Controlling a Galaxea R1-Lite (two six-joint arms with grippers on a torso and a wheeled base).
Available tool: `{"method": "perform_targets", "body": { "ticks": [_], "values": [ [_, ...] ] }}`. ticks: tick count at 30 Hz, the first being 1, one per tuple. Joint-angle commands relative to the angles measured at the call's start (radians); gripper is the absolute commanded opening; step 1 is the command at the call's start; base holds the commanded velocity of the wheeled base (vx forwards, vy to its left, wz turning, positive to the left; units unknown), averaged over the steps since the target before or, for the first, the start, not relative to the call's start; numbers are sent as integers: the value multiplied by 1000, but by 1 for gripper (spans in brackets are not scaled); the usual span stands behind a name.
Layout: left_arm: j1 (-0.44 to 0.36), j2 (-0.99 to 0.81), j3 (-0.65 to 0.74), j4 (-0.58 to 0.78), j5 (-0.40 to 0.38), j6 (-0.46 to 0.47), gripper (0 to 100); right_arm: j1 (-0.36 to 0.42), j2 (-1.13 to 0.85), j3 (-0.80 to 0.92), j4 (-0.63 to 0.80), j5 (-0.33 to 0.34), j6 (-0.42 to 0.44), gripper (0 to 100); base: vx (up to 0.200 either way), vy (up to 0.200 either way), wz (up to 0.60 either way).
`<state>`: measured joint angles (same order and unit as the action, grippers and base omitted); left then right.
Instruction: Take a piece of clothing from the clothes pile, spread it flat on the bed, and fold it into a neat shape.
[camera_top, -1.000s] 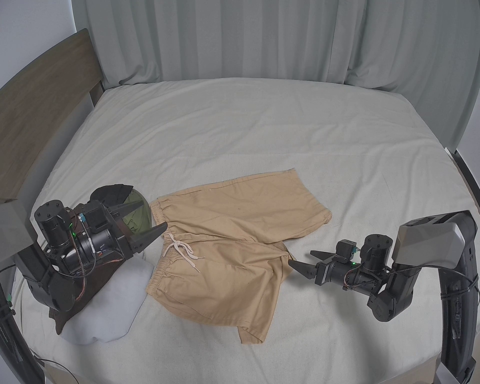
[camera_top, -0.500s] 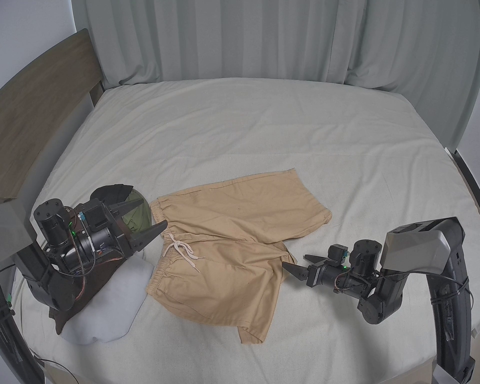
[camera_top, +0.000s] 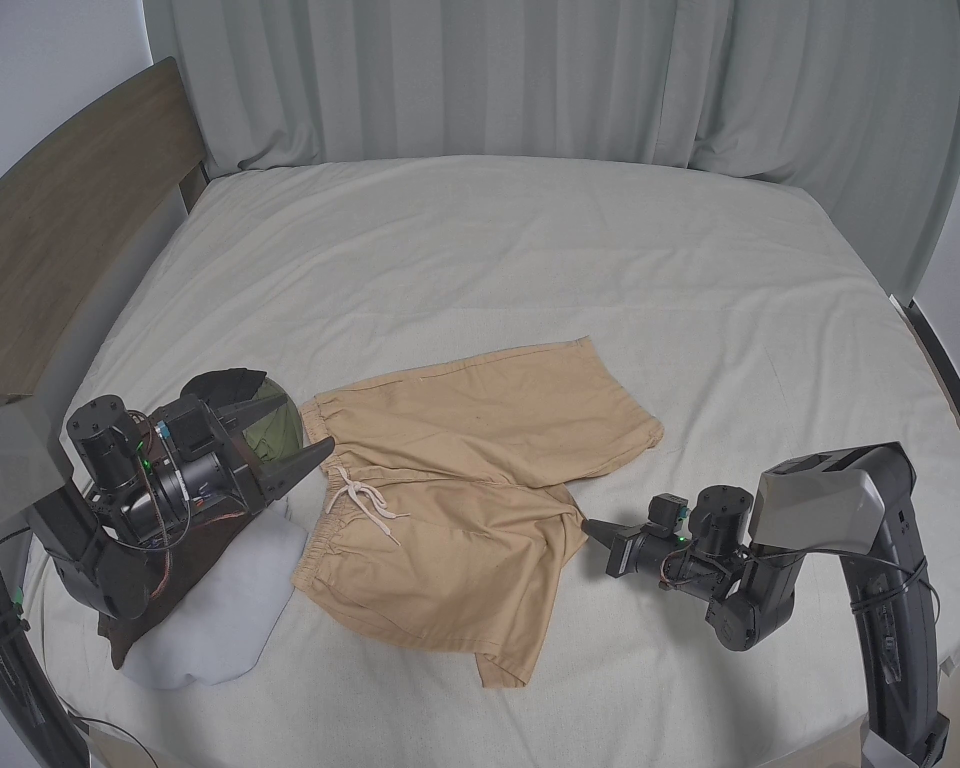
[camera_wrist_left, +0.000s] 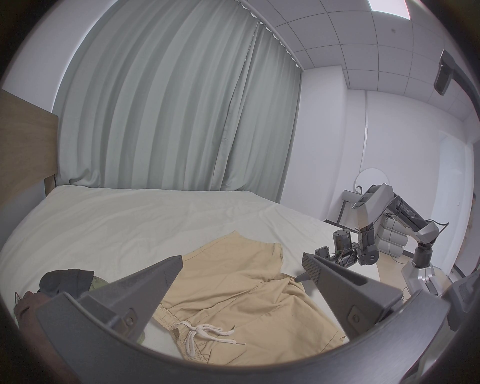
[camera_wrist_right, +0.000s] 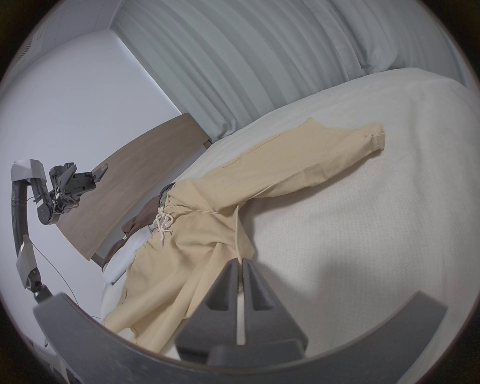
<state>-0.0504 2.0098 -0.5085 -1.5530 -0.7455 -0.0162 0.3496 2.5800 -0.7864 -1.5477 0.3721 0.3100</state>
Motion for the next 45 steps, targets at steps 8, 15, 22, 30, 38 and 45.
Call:
{"method": "perform_targets", "body": {
  "ticks": [8,15,22,30,38,45],
  "values": [
    [0,6,-1,-1,0,-2,100,2,-101,82,0,7,6,0,0,0,0],
    [0,6,-1,-1,0,-4,100,28,-193,110,0,30,75,0,0,0,0],
    [0,0,-2,-1,0,-5,100,63,-207,90,1,30,118,0,0,0,0],
    [-6,10,-1,-1,0,-5,100,98,-146,-10,3,28,118,0,0,0,0],
    [-14,17,2,-1,0,-5,100,103,-17,-231,4,28,164,0,0,0,0],
    [-14,18,1,-1,0,-5,100,135,58,-349,4,30,219,0,0,0,0]
  ]
}}
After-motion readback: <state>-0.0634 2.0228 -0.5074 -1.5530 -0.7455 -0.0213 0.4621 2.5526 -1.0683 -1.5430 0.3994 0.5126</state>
